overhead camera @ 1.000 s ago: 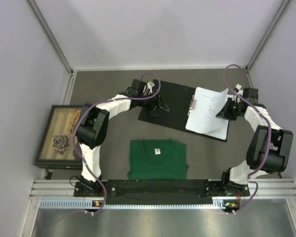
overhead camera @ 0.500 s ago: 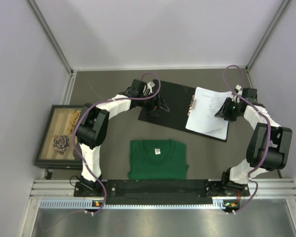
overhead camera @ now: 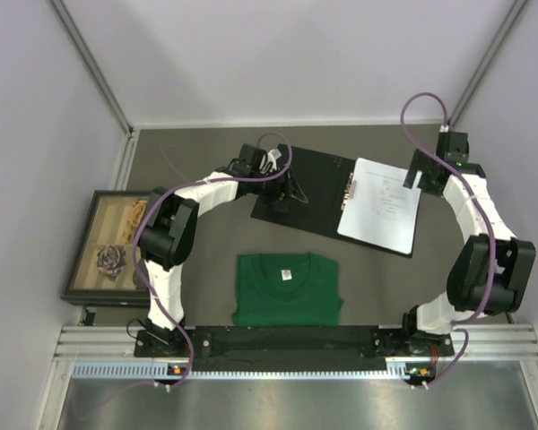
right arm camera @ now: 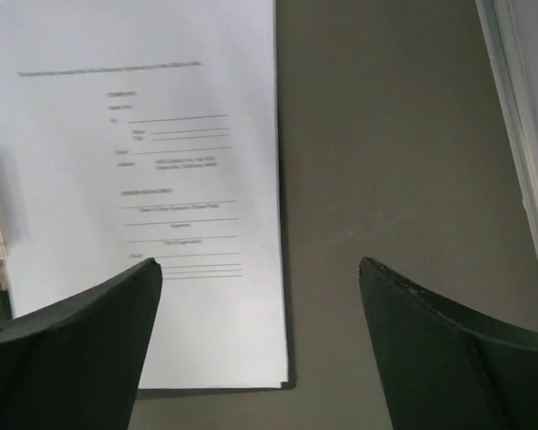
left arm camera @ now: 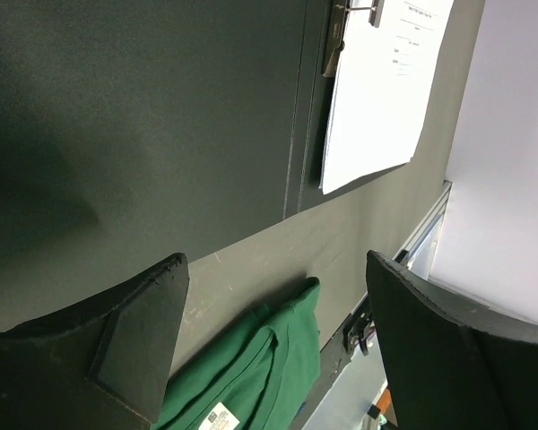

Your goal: Put the files into the folder

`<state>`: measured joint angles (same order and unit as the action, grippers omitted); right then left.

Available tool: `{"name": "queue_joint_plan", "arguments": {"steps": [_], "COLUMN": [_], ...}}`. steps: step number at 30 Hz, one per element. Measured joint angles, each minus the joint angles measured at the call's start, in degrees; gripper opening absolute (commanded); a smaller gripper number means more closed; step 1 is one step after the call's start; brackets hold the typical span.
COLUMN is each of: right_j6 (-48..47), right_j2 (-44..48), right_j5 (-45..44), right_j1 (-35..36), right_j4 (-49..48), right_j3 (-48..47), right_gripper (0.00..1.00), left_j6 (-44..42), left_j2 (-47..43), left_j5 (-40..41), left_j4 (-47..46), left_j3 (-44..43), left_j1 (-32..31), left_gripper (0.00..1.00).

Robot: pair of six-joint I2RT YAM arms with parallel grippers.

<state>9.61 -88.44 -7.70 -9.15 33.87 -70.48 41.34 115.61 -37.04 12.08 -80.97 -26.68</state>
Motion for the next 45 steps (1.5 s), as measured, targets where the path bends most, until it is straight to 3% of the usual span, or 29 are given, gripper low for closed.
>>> {"name": "queue_joint_plan", "arguments": {"steps": [3,6,9,13,18,20,30,45], "right_j6": [0.76,2.38,3.39,6.56,10.62,11.98,12.98,18.56], "right_j2": [3.91,4.09,-0.48,-7.5,-19.06,-23.45,-35.04,-37.44], "right_j5": [1.11,8.33,12.15,13.35,14.34,15.96,26.01,41.68], "right_j1": [3.1,2.64,2.89,7.91,14.45,15.76,15.04,11.58], "right_j4": [-2.49,-3.8,-5.35,-7.43,-9.79,-11.89,-18.32,-30.86], "right_j3": [2.19,3.21,3.19,2.89,-6.91,-11.28,-20.41,-17.25], "right_gripper": [0.99,0.99,0.99,0.88,0.74,0.73,0.68,0.56], "left_j6": [-0.26,-0.55,-0.61,-0.72,-1.31,-1.75,-4.59,-6.6], "left_j2": [0.0,0.0,0.0,0.0,0.0,0.04,0.28,1.14], "left_j5": [0.0,-0.02,-0.02,-0.04,0.68,0.61,-0.07,-0.17], "left_j4": [0.0,0.0,0.02,0.02,0.07,0.48,3.69,7.34], "left_j3": [0.0,0.0,0.0,0.0,0.35,0.61,-0.79,-3.8], "left_j1": [0.0,0.0,0.0,0.02,-0.07,-0.26,-1.6,-1.57], "left_gripper": [0.84,0.84,0.84,0.84,0.84,0.84,0.84,0.85]}}
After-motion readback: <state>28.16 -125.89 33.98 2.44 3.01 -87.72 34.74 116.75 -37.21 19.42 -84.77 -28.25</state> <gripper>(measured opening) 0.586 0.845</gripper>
